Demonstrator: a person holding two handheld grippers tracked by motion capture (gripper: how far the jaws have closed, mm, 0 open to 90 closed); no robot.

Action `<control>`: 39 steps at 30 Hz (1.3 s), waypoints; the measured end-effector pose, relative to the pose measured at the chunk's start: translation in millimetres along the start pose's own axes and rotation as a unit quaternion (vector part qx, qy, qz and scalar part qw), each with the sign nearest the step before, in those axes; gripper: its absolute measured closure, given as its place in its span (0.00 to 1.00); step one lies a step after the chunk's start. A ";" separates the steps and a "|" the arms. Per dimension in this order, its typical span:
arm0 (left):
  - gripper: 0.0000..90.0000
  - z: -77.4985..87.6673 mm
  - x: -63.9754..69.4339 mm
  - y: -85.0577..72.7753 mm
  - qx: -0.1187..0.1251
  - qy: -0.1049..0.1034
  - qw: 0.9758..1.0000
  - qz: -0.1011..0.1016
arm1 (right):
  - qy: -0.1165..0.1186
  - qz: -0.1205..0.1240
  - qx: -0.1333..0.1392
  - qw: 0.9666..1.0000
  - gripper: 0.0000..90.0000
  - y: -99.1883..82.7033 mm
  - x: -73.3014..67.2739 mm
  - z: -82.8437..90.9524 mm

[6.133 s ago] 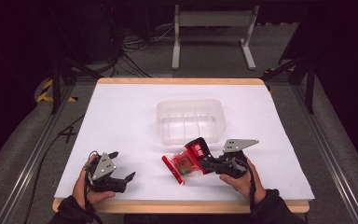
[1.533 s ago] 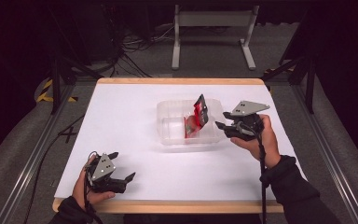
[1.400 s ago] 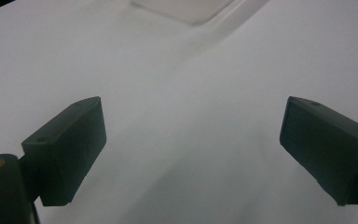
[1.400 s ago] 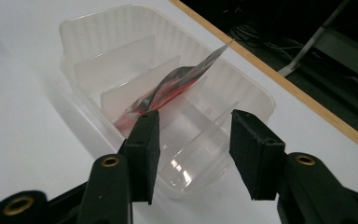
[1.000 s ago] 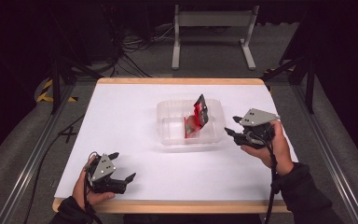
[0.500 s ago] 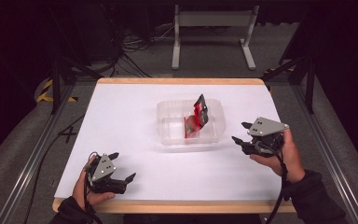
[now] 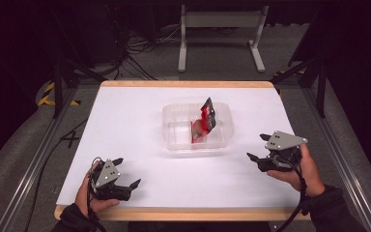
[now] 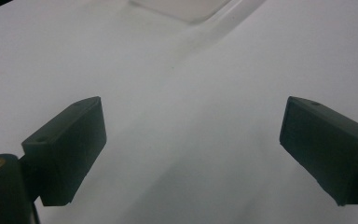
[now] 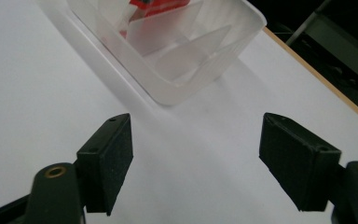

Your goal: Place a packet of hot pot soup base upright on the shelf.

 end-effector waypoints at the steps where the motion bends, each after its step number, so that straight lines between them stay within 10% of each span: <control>1: 0.09 0.0 0.2 0.0 0.000 -0.001 1.000 0.000 | 0.005 -0.002 0.002 1.000 0.28 -2.3 -0.9 0.4; 26: 0.09 -0.2 1.0 -1.0 -0.003 -0.002 1.000 0.002 | -0.044 -0.042 0.036 0.997 0.20 -74.3 10.1 24.0; 39: 0.09 -0.2 1.4 -0.5 -0.001 -0.003 1.000 0.001 | -0.065 -0.097 0.071 0.991 0.16 -97.7 12.2 38.5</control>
Point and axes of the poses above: each handheld gripper's, and its own axes: z roughly backward along the jaws, y roughly out of its top, x roughly to its right, the point moved 8 cm from there along -z, roughly forward along the jaws, and after that the axes turned 7 degrees about x, right-handed, at the moved point
